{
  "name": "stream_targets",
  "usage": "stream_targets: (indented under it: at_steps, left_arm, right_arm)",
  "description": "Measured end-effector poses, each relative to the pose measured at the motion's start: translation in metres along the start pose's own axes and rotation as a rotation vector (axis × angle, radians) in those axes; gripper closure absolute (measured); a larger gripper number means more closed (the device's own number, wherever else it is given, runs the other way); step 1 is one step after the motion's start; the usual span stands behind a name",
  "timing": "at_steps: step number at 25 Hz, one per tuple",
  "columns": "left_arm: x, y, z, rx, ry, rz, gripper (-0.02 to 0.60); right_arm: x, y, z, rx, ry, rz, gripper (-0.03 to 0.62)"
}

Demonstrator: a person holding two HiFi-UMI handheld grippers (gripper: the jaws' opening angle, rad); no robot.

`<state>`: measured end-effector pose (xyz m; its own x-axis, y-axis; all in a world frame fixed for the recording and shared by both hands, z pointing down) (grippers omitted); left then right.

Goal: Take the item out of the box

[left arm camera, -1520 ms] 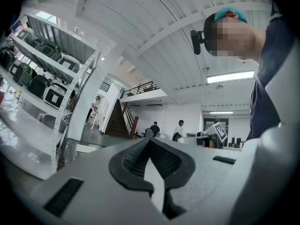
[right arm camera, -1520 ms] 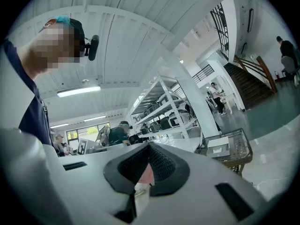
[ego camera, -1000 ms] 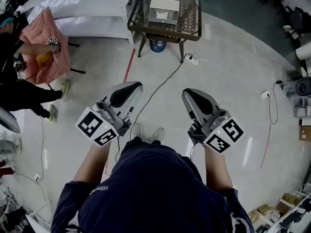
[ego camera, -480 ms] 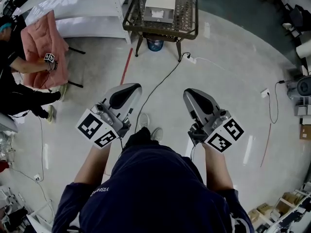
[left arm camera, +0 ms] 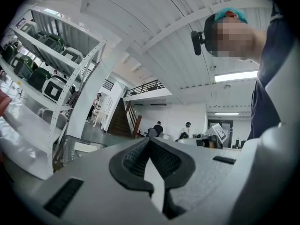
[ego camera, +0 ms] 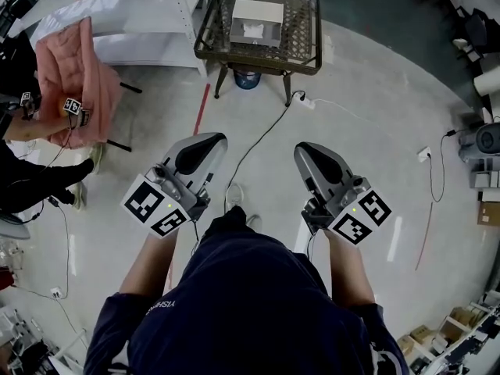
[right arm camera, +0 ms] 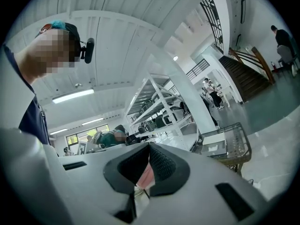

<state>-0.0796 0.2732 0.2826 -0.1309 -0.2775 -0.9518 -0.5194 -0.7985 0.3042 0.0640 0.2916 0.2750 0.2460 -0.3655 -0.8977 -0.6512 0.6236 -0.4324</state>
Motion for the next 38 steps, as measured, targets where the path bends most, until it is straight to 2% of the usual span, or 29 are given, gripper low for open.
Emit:
stream_targets:
  at_steps: [8, 20, 28, 38]
  left_arm:
    - [0.02, 0.075, -0.019, -0.008, 0.008, 0.02, 0.574]
    - [0.031, 0.138, -0.058, -0.009, 0.021, 0.041, 0.574]
    - [0.035, 0.169, -0.12, 0.02, 0.038, 0.04, 0.574]
    - [0.038, 0.22, -0.205, 0.107, 0.063, 0.051, 0.574]
  right_arm:
    - [0.016, -0.03, -0.07, -0.015, 0.016, -0.013, 0.569]
    - [0.039, -0.078, -0.123, -0.022, 0.028, -0.015, 0.569]
    - [0.061, -0.146, -0.143, 0.005, 0.033, -0.032, 0.569]
    - [0.089, -0.237, -0.181, 0.079, 0.086, -0.059, 0.569]
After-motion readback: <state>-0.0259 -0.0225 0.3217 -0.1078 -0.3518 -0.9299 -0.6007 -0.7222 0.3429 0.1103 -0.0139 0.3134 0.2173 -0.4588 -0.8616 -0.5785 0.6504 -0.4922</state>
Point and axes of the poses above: the fingertips, and each gripper's own axes: z backward along the fingers, y to its left, x out of its top, the point moved 1 cm from there along z, backward along the fingers, and after that the axes turned 4 degrees about y, right-handed, at the moved point
